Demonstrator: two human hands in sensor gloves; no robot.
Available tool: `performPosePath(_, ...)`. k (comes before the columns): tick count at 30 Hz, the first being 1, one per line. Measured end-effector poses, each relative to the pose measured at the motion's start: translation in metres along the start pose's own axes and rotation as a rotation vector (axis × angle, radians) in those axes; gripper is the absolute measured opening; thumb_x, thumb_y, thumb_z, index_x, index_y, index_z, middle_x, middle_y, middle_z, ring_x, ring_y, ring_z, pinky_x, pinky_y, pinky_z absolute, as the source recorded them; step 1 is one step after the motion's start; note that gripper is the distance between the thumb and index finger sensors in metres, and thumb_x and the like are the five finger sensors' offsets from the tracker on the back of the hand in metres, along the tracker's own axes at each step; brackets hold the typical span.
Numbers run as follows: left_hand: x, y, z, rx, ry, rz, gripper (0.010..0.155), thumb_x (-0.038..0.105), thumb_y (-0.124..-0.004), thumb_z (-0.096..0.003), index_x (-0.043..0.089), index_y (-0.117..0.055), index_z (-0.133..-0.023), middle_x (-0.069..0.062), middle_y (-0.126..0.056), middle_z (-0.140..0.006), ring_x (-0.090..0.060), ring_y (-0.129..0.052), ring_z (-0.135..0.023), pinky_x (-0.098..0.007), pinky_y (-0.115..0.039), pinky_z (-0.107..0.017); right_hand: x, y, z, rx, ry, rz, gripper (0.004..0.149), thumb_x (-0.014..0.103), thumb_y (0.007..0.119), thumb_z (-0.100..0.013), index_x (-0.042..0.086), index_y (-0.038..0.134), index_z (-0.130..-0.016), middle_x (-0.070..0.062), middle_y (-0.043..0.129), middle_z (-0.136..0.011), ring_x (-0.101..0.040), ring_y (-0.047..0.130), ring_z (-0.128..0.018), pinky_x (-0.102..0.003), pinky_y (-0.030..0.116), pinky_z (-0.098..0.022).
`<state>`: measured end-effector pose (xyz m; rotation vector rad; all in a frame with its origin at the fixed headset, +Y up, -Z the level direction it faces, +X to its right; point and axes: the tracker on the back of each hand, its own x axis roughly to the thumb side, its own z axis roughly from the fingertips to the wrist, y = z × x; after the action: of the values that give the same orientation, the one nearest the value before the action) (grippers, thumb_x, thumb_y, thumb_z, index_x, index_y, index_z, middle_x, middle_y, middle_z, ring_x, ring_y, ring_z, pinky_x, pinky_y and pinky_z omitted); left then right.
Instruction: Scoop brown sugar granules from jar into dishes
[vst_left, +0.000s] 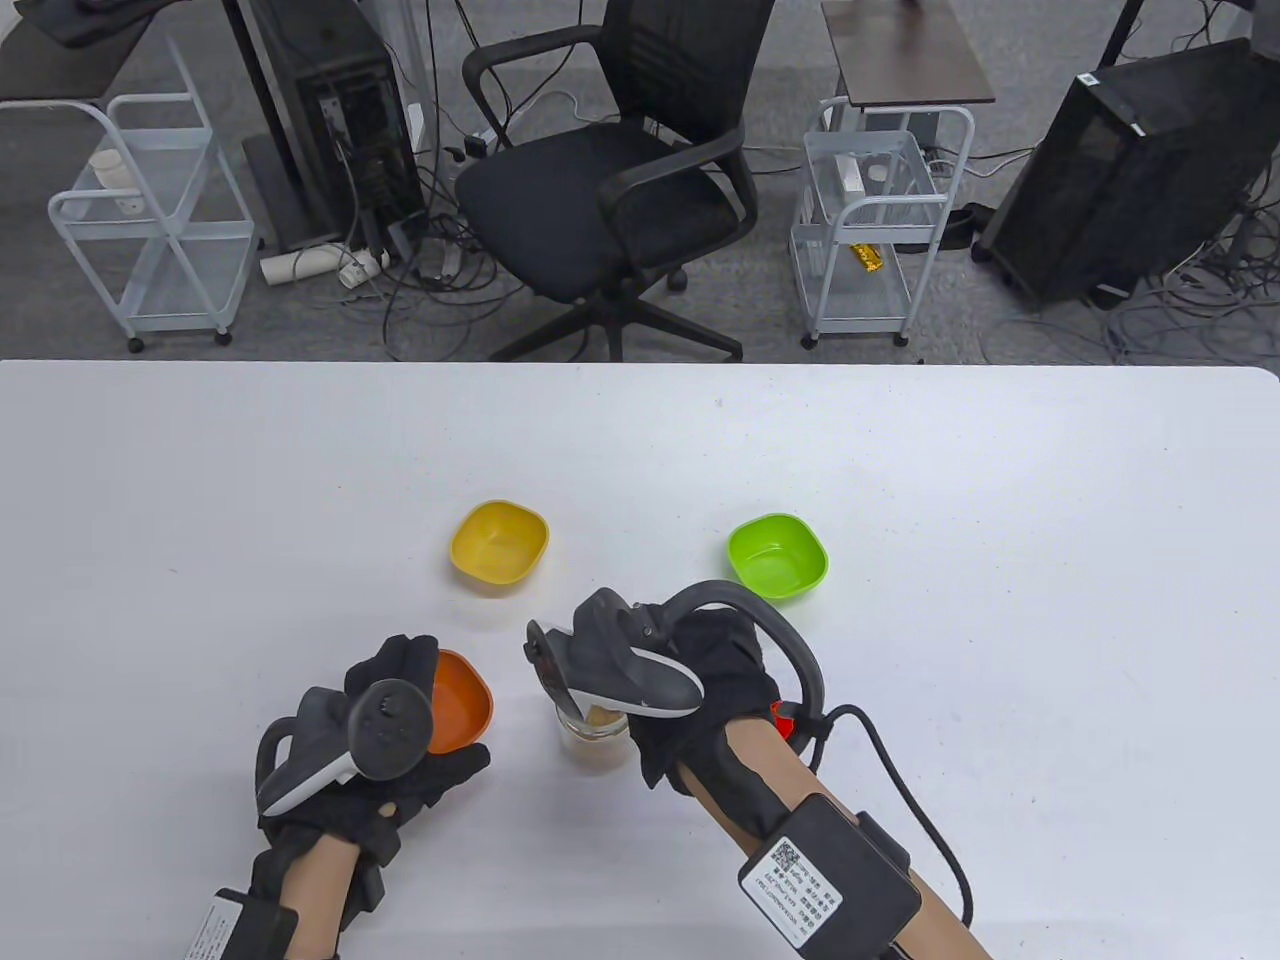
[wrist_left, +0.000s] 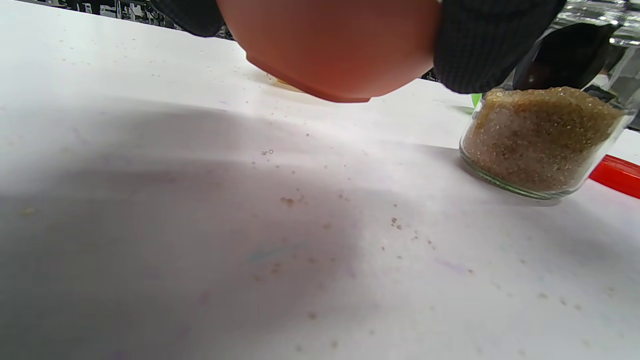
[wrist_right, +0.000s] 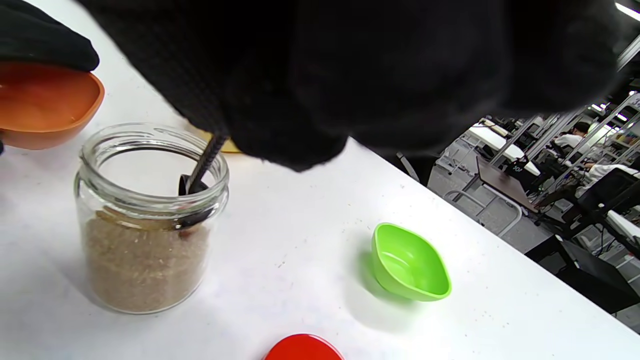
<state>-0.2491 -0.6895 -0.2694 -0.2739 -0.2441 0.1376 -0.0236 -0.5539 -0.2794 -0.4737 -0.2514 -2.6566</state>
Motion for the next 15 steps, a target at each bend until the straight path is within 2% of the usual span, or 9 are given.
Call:
performPosePath(7, 0.001, 0.0, 0.0, -0.004, -0.001, -0.006, 0.112, 0.067, -0.08, -0.0543, 0.0, -0.019, -0.119, -0.031, -0.023, -0.124, -0.055, -0.041, -0.11, -0.058, -0.056, -0.083, -0.015, 0.009, -0.012, 0.103, -0.028, -0.167, 0.036, 0.043, 0.084, -0.051, 0.023, 0.094, -0.079, 0.008, 0.105, -0.037, -0.014, 0.1, -0.011, -0.039, 0.094, -0.028)
performPosePath(15, 0.001, -0.001, 0.0, -0.013, -0.007, -0.008, 0.112, 0.067, -0.08, -0.0543, 0.0, -0.019, -0.119, -0.031, -0.023, -0.124, -0.055, -0.041, -0.11, -0.058, -0.056, -0.083, -0.044, 0.029, -0.027, 0.213, -0.038, -0.444, 0.036, 0.043, 0.083, -0.052, 0.021, 0.094, -0.079, 0.009, 0.103, -0.034, -0.013, 0.098, -0.009, -0.039, 0.093, -0.026)
